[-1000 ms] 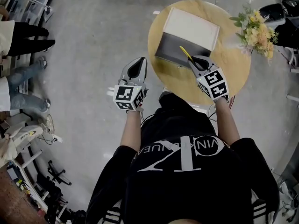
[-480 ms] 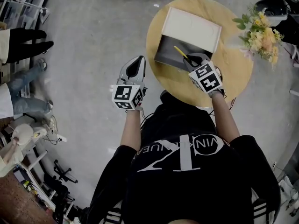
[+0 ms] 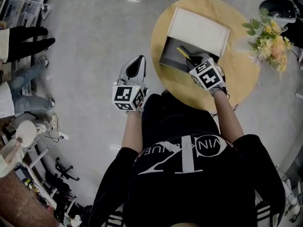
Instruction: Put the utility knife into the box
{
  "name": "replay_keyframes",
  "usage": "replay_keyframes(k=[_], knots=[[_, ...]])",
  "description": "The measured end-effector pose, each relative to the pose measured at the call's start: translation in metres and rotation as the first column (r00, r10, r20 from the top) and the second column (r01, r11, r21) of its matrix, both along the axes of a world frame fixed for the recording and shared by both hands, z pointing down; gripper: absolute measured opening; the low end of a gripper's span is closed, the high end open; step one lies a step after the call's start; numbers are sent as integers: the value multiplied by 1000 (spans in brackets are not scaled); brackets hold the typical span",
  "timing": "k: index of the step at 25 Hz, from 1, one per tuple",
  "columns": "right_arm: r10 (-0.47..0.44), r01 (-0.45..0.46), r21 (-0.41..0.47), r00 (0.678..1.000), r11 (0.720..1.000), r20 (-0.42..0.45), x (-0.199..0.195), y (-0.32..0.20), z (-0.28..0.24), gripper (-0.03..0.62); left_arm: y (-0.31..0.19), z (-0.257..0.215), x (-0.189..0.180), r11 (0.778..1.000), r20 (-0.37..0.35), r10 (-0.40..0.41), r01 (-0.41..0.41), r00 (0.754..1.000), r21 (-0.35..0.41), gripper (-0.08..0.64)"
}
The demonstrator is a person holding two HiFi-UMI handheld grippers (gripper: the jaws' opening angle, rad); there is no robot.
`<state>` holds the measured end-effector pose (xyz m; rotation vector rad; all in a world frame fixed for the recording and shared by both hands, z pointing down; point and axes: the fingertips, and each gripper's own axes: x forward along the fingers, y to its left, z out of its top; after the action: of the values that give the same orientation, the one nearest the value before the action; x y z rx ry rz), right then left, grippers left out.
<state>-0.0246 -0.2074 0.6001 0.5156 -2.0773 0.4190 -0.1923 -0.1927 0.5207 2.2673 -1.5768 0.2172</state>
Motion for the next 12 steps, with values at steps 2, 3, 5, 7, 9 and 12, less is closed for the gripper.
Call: replay_keyframes(k=[2,3,5,7,9,12], knots=[[-6,6,-14,1000,1000,-8,-2,2,3,55,0,1,1,1000,0,11,-11,1000,-6,11],[-8,8,-19,1000,1000,-11,-3,4,5,54,1,1,2,1000,0,18,-18,1000,-8,11],[-11,10,-25,1000,1000,-18,-5,6,5,55,0,0,3,999,0,32,-32,999,-10,11],[-11,11,-23,1000,1000,-20,-9,7,4,55,-3,-3,2,999,1,49,-49,999,-12,11],[-7,7,-25,1000,1000,-23,-11,8,1,54,-6,-6,0,998,-2,69,-69,998,-14,11],[-12,11,-23,999,1000,-41,-13,6,0,55,-17,-11,0,995,-6,98,-98,995,-9,11]])
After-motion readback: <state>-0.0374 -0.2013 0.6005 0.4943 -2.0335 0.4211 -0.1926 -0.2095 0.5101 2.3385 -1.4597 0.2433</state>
